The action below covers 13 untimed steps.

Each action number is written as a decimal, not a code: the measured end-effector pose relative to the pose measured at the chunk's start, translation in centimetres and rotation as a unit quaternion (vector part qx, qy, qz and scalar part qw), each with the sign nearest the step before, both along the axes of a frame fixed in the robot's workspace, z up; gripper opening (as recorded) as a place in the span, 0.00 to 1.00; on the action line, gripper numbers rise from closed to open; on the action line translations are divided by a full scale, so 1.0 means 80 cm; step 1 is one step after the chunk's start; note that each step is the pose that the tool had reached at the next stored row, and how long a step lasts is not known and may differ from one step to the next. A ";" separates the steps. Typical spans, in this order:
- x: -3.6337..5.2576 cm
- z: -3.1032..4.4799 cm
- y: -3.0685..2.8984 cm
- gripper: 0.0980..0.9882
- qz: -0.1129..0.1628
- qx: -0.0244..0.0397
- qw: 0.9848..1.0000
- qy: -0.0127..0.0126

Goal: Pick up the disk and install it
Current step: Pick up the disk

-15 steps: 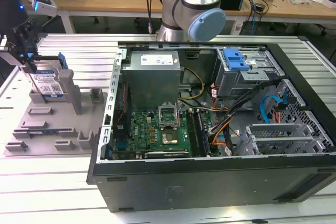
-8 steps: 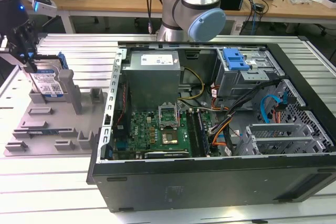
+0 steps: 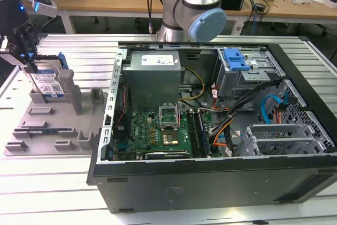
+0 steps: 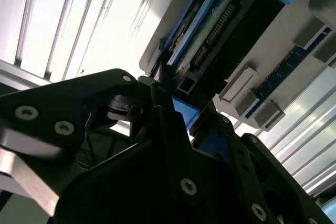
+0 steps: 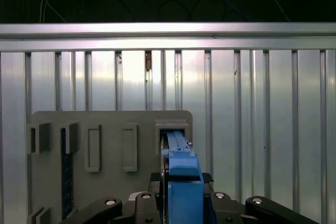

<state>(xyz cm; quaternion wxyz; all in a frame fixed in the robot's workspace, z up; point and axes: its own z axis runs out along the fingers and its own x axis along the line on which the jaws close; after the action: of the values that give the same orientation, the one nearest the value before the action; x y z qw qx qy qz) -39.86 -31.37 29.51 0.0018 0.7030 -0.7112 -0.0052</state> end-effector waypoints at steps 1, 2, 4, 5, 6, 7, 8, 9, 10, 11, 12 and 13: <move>0.000 0.0000 0.0000 0.30 0.000 0.000 1.000 0.000; 0.000 -0.0001 0.0000 0.30 0.000 0.000 1.000 0.000; 0.000 -0.0002 0.0000 0.30 0.000 0.000 1.000 0.000; 0.000 -0.0002 0.0000 0.30 0.000 0.000 1.000 0.000; 0.000 -0.0003 0.0000 0.30 0.000 0.000 1.000 0.000; 0.000 -0.0003 0.0000 0.30 0.000 0.000 1.000 0.000; 0.000 -0.0003 0.0000 0.30 0.000 0.000 1.000 0.000; 0.000 -0.0004 0.0000 0.30 0.000 0.000 1.000 0.000; 0.000 -0.0004 0.0000 0.30 0.000 0.000 1.000 0.000; 0.000 -0.0004 0.0000 0.30 0.000 0.000 1.000 0.000; 0.000 -0.0005 0.0000 0.30 0.000 0.000 1.000 0.000; 0.000 -0.0005 0.0000 0.30 0.000 0.000 1.000 0.000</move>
<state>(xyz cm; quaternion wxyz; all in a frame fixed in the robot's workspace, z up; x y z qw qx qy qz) -39.86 -31.37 29.47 0.0018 0.7030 -0.7112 -0.0052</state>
